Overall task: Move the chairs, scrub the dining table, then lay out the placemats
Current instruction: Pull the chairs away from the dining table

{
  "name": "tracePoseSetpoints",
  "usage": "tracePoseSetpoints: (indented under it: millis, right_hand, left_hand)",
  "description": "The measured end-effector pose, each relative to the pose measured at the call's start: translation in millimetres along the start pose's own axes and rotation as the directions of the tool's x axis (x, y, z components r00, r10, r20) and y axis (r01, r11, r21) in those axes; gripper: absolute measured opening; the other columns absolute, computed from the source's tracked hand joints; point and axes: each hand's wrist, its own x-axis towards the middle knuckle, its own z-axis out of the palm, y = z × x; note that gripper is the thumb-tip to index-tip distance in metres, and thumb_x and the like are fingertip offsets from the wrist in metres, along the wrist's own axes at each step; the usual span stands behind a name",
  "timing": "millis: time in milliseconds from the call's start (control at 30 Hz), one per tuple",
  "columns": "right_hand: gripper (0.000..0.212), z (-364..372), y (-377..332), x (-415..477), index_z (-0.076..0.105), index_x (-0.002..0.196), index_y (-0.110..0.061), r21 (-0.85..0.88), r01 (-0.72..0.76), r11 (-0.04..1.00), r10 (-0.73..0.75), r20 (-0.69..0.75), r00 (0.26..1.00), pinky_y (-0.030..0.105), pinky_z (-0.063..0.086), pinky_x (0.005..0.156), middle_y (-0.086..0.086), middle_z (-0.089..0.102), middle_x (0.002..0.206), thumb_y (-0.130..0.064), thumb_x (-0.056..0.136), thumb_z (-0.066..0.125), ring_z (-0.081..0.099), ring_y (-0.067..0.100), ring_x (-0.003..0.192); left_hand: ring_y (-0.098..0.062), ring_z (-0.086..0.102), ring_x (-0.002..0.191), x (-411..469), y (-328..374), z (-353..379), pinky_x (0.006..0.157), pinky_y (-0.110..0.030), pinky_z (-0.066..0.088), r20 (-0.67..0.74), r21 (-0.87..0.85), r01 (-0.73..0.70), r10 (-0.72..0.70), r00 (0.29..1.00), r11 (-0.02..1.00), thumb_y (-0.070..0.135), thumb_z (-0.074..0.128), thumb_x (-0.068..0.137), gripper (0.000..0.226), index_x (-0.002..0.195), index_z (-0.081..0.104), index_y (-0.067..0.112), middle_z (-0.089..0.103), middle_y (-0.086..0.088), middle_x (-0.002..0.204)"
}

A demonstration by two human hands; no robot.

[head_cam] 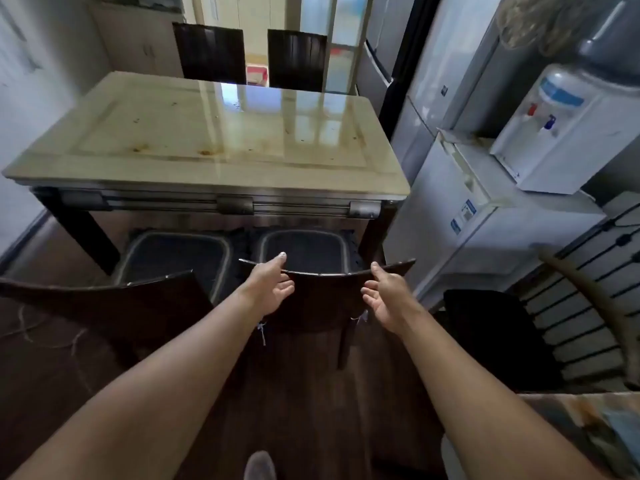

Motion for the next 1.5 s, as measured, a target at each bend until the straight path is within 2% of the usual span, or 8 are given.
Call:
tracePoseSetpoints:
  millis: [133, 267, 433, 533, 700, 867, 1067, 1500]
  right_hand:
    - [0.035, 14.6, 5.1, 37.9, 0.045, 0.127, 0.0, -0.01, 0.0, 1.0, -0.001, -0.104, 0.995, 0.046, 0.032, 0.111, 0.019, 0.044, 0.141, -0.022, 0.1, 0.045, 0.047, 0.034, 0.125]
    - [0.036, 18.5, 13.7, 67.7, 0.048, 0.126, 0.003, 0.028, -0.047, 0.998, 0.051, -0.162, 0.985, 0.049, 0.044, 0.1, 0.017, 0.059, 0.122, -0.02, 0.099, 0.047, 0.06, 0.031, 0.107]
    - [0.019, 25.5, 7.7, 98.4, 0.051, 0.114, -0.003, 0.108, -0.082, 0.991, 0.106, -0.244, 0.964, 0.046, 0.05, 0.085, 0.014, 0.059, 0.095, -0.012, 0.098, 0.048, 0.06, 0.028, 0.081]
    - [0.008, 32.7, -0.4, 114.1, 0.049, 0.102, -0.005, 0.125, -0.083, 0.989, 0.118, -0.308, 0.944, 0.045, 0.048, 0.085, 0.01, 0.053, 0.081, -0.004, 0.095, 0.046, 0.055, 0.022, 0.068]
    - [0.017, 46.4, -18.1, 147.8, 0.045, 0.077, -0.007, 0.141, -0.07, 0.987, 0.111, -0.305, 0.946, 0.054, 0.047, 0.09, 0.011, 0.049, 0.077, -0.001, 0.093, 0.047, 0.052, 0.023, 0.066]
    - [0.017, 60.3, -39.5, 191.6, 0.045, 0.077, -0.008, 0.127, -0.087, 0.988, 0.121, -0.287, 0.95, 0.058, 0.046, 0.093, 0.011, 0.051, 0.078, -0.001, 0.092, 0.048, 0.054, 0.026, 0.073]
    - [0.005, 79.0, -78.2, 258.8, 0.048, 0.089, -0.008, 0.091, -0.1, 0.991, 0.122, -0.287, 0.95, 0.056, 0.047, 0.095, 0.01, 0.053, 0.087, -0.007, 0.089, 0.054, 0.057, 0.031, 0.095]
    - [0.009, 109.4, -134.7, 373.4, 0.045, 0.077, -0.009, 0.043, -0.078, 0.996, 0.086, -0.261, 0.962, 0.06, 0.045, 0.095, 0.011, 0.049, 0.087, -0.006, 0.081, 0.053, 0.049, 0.025, 0.083]
  left_hand:
    - [-0.037, 0.031, 0.137, 37.3, 7.3, 0.0, 0.111, -0.046, 0.032, -0.083, -0.081, 0.043, -0.05, 0.995, 0.996, 0.019, 0.048, 0.098, 0.052, 0.143, 0.029, 0.001, 0.022, -0.022, 0.152]
    - [-0.033, 0.048, 0.123, 70.3, 2.2, -9.3, 0.09, -0.047, 0.046, -0.146, -0.125, 0.095, -0.113, 0.983, 0.988, 0.014, 0.055, 0.094, 0.039, 0.13, 0.047, 0.001, 0.048, -0.019, 0.136]
    - [-0.033, 0.053, 0.109, 99.6, 3.1, -10.1, 0.079, -0.048, 0.05, -0.179, -0.121, 0.156, -0.176, 0.968, 0.98, 0.003, 0.054, 0.091, 0.007, 0.097, 0.052, -0.001, 0.052, -0.022, 0.125]
    - [-0.033, 0.052, 0.104, 111.2, 11.8, -5.3, 0.078, -0.048, 0.05, -0.185, -0.136, 0.157, -0.181, 0.966, 0.978, 0.0, 0.053, 0.09, 0.003, 0.09, 0.049, 0.001, 0.051, -0.022, 0.118]
    - [-0.033, 0.05, 0.104, 136.8, 40.1, 7.6, 0.092, -0.055, 0.047, -0.181, -0.164, 0.142, -0.171, 0.969, 0.976, -0.001, 0.051, 0.091, 0.007, 0.084, 0.048, 0.0, 0.052, -0.019, 0.098]
    - [-0.029, 0.052, 0.083, 176.5, 70.9, 20.8, 0.094, -0.056, 0.046, -0.211, -0.139, 0.115, -0.143, 0.967, 0.983, -0.001, 0.051, 0.091, 0.012, 0.08, 0.047, 0.001, 0.049, -0.017, 0.087]
    - [-0.029, 0.052, 0.081, 232.8, 114.0, 48.8, 0.09, -0.053, 0.048, -0.226, -0.108, 0.123, -0.145, 0.963, 0.986, 0.001, 0.051, 0.091, 0.009, 0.083, 0.048, 0.0, 0.05, -0.017, 0.087]
    - [-0.029, 0.051, 0.078, 319.9, 184.1, 94.4, 0.094, -0.057, 0.044, -0.241, -0.072, 0.068, -0.083, 0.967, 0.995, 0.0, 0.047, 0.092, 0.011, 0.081, 0.047, 0.002, 0.05, -0.016, 0.086]
